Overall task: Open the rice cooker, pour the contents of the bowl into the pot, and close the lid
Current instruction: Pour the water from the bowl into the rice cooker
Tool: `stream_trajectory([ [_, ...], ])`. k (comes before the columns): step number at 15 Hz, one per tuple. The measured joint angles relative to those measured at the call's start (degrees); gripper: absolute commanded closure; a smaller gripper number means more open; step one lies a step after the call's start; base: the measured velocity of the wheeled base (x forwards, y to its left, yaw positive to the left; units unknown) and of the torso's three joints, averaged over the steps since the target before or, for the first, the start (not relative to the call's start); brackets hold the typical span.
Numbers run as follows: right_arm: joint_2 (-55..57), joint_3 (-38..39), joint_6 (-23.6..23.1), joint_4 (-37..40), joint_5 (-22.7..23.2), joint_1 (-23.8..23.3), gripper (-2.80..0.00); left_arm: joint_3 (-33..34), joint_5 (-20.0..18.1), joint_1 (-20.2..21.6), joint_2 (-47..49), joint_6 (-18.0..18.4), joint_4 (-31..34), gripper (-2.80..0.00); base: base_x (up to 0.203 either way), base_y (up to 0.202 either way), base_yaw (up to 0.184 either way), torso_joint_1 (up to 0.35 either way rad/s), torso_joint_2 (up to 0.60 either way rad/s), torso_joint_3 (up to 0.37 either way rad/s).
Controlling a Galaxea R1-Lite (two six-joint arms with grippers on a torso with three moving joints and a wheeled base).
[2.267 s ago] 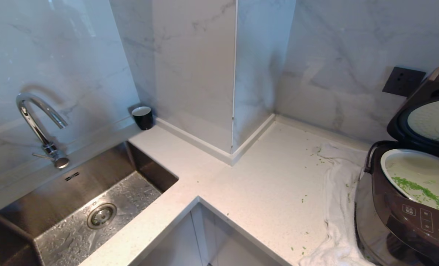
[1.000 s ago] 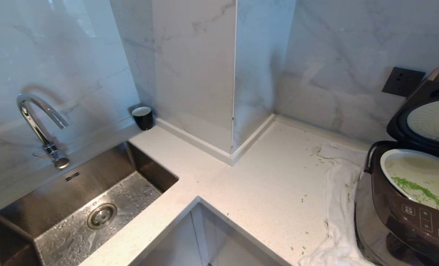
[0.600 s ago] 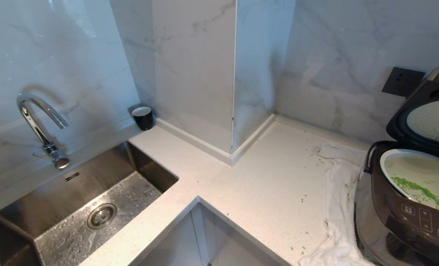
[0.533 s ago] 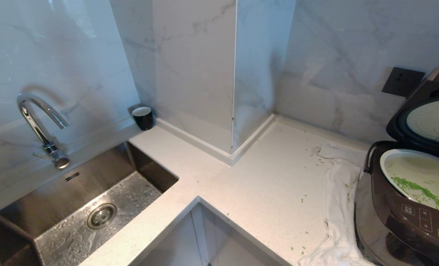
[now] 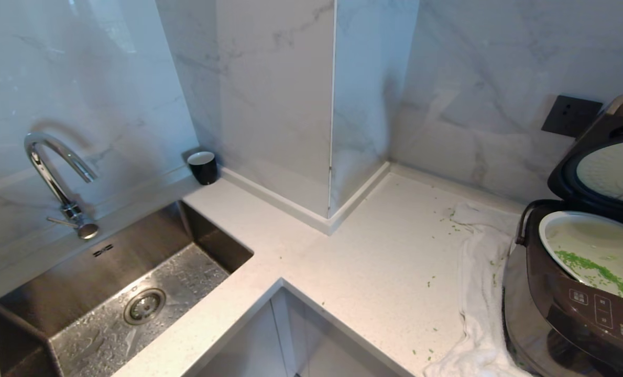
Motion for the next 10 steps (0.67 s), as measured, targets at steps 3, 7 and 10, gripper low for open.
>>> stream_trajectory([
  [3, -2.5, 4.6, -0.7, 0.4, 0.9, 2.1, 0.0, 0.0, 0.0, 0.0, 0.0, -0.1, -0.1, 0.0, 0.0, 0.0, 0.0, 0.0, 0.0, 0.0],
  [7, -3.5, 6.1, -0.4, -1.7, 0.8, 3.8, 0.0, 0.0, 0.1, 0.0, 0.0, -0.1, -0.2, 0.0, 0.0, 0.0, 0.0, 0.0, 0.0, 0.0],
  [10, -3.3, 8.3, -0.4, -6.3, 0.7, 3.9, 0.0, 0.0, 0.1, 0.0, 0.0, 0.0, -0.2, 0.0, 0.0, 0.0, 0.0, 0.0, 0.0, 0.0],
])
